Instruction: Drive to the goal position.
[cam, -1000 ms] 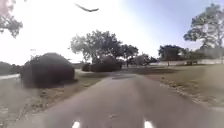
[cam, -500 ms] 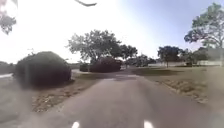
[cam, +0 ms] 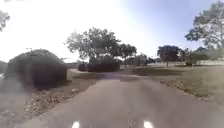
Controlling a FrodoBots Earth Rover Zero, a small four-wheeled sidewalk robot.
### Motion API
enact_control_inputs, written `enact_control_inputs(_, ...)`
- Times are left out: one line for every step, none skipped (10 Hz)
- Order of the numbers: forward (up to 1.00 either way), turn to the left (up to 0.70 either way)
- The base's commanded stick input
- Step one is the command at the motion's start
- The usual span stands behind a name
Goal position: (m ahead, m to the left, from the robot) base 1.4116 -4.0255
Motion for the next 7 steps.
enact_control_inputs(1.0, -0.01)
enact_control_inputs(1.0, -0.01)
enact_control_inputs(1.0, -0.01)
enact_control_inputs(1.0, -0.01)
enact_control_inputs(1.0, -0.01)
enact_control_inputs(1.0, -0.01)
enact_control_inputs(1.0, -0.01)
